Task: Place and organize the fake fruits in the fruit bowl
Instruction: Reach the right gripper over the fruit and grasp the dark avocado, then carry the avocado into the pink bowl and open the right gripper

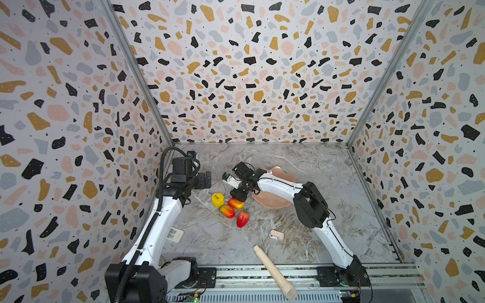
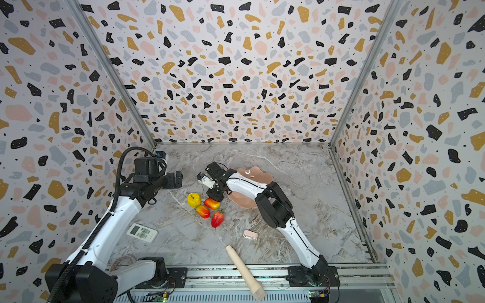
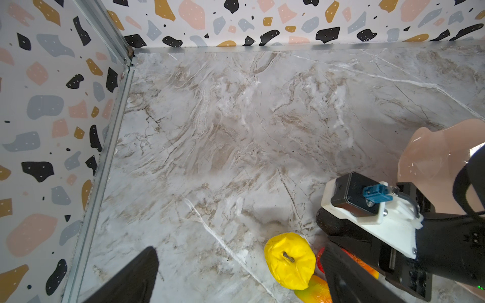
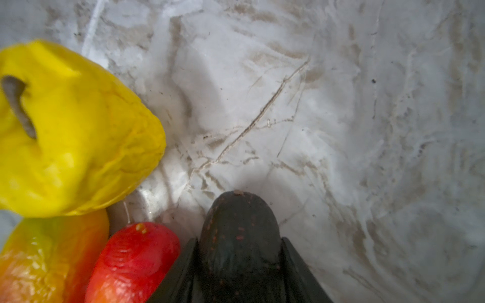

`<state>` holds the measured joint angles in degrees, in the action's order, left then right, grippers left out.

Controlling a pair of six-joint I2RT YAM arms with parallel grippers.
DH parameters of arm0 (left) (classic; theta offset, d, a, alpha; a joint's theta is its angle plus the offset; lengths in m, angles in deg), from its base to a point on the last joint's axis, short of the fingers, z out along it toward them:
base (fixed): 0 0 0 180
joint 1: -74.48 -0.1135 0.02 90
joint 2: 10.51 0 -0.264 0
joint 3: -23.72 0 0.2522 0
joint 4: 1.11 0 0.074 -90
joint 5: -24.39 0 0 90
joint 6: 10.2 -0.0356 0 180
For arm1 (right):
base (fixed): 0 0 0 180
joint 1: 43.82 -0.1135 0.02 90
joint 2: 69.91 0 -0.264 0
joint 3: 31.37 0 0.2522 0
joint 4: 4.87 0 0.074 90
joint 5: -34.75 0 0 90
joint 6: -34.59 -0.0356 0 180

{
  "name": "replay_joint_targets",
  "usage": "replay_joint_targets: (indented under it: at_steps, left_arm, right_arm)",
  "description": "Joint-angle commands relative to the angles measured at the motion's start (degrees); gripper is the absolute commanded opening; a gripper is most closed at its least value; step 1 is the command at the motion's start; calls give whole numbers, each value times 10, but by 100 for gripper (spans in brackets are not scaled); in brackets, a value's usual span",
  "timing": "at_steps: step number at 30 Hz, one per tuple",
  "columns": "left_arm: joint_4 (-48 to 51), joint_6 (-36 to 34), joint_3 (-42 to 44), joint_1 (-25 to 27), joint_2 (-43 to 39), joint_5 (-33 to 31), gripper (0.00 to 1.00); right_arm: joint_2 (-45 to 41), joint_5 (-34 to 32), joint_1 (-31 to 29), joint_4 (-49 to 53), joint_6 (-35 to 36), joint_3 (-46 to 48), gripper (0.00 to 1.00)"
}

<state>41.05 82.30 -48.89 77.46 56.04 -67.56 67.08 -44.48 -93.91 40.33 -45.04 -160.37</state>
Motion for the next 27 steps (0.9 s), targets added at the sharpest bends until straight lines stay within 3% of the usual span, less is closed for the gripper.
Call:
replay_joint_targets:
  at_steps: [1,12,21,27]
  left_arm:
    - [-12,-7,2,-3,-9,5,100]
    - [-9,-9,1,-4,-7,-1,100]
    - [-5,-13,-2,-4,-2,5,100]
    - [-8,-15,-3,-4,-3,18,100]
  right_arm:
    - [-27,-2,2,18,0,-26,32]
    - [-147,-3,34,-6,15,-1,21]
    - [-269,-36,142,-30,0,169,21]
    - [-299,-20,193,-85,-10,301,20]
